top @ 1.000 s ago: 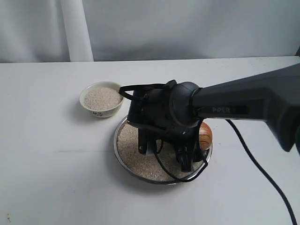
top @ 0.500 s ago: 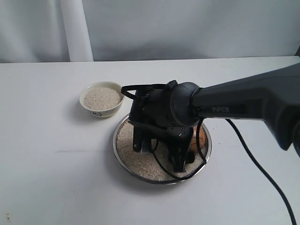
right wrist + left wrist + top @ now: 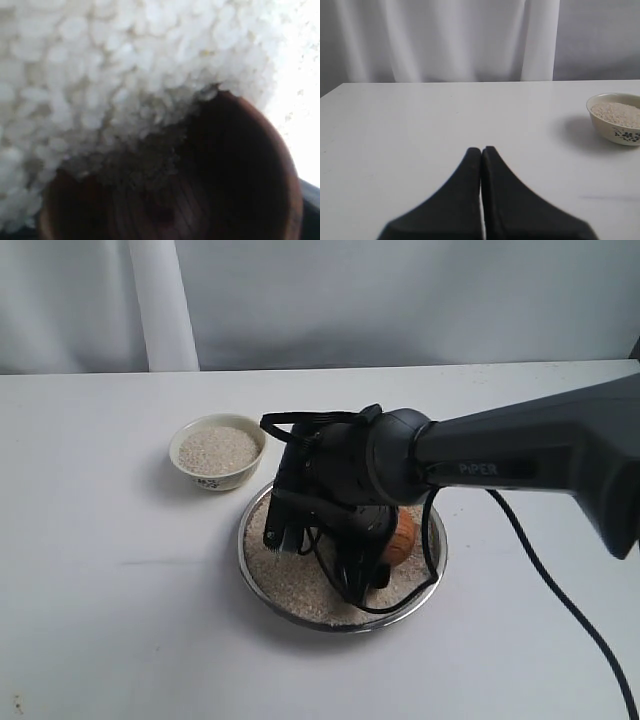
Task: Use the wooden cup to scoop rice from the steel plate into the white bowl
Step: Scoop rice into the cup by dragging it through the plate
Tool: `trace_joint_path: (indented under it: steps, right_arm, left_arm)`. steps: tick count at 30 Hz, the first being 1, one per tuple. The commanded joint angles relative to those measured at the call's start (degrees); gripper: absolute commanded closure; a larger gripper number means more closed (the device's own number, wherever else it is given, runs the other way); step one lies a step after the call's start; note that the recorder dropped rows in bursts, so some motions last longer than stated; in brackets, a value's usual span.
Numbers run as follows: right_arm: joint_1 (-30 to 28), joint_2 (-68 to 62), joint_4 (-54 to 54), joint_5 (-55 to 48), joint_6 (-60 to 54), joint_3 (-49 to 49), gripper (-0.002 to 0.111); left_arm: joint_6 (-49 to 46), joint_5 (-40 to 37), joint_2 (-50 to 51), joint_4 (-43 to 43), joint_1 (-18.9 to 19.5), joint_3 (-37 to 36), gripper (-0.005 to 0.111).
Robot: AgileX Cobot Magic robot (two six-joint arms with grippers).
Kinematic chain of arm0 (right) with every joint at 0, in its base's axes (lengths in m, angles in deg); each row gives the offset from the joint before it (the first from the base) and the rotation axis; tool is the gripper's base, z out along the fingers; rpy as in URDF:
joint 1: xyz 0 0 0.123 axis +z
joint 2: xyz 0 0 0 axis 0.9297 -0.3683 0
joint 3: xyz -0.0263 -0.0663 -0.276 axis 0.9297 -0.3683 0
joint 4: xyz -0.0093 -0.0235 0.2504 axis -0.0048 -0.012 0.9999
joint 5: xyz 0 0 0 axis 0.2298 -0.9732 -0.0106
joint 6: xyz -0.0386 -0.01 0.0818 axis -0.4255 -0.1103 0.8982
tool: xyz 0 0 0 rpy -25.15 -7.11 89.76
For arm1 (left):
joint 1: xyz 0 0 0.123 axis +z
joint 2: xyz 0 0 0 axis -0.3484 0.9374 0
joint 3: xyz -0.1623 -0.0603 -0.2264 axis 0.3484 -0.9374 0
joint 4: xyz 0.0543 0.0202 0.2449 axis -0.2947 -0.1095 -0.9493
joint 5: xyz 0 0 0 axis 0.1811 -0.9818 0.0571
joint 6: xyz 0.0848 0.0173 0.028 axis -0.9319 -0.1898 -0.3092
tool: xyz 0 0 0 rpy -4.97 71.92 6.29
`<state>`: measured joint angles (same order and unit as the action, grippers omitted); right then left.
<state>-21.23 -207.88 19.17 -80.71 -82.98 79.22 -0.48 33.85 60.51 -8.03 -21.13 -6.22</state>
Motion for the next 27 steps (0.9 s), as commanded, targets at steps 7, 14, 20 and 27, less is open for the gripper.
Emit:
trace_joint_path:
  steps: [7,14,20,27]
  right_arm:
    - [0.10,-1.86,6.87,8.82,2.37,-0.57,0.108]
    - [-0.04,-1.86,6.99,8.82,3.50,-1.00,0.108]
    - [-1.08,0.03,6.46,16.62,6.12,-6.38,0.108]
    - [-3.22,4.53,6.82,25.84,7.95,-12.91,0.108]
  left_arm:
    - [0.22,0.33,-0.14,-0.02,-0.15,-0.09,0.107]
    - [0.22,0.33,-0.14,-0.02,-0.15,-0.09,0.107]
    - [0.22,0.33,-0.14,-0.02,-0.15,-0.09,0.107]
    - [0.22,0.33,-0.14,-0.02,-0.15,-0.09,0.107]
